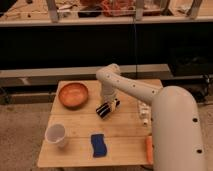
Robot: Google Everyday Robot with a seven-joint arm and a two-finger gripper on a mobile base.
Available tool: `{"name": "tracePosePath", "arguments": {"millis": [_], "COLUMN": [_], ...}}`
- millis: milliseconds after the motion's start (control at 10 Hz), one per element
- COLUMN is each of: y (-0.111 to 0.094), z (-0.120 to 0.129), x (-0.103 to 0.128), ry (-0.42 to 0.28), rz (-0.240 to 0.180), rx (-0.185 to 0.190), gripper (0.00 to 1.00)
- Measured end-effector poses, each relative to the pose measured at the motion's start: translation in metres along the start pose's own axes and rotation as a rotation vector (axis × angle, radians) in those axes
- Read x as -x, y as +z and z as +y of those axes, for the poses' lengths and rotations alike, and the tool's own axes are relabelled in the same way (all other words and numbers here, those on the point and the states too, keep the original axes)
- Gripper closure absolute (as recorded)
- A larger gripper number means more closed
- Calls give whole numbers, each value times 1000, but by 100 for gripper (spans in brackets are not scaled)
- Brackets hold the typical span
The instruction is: Place the eraser on the white sponge
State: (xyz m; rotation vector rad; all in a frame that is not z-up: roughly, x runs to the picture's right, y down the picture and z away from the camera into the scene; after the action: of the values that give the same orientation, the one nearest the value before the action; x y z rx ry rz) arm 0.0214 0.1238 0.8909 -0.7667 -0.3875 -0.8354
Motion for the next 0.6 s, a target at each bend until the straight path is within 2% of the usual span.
{"name": "tracePosePath", "arguments": {"millis": [600], "y": [-25], "z": [19], "x": [26], "ry": [-20], "rz": [14], "rx": [8], "gripper": [96]}}
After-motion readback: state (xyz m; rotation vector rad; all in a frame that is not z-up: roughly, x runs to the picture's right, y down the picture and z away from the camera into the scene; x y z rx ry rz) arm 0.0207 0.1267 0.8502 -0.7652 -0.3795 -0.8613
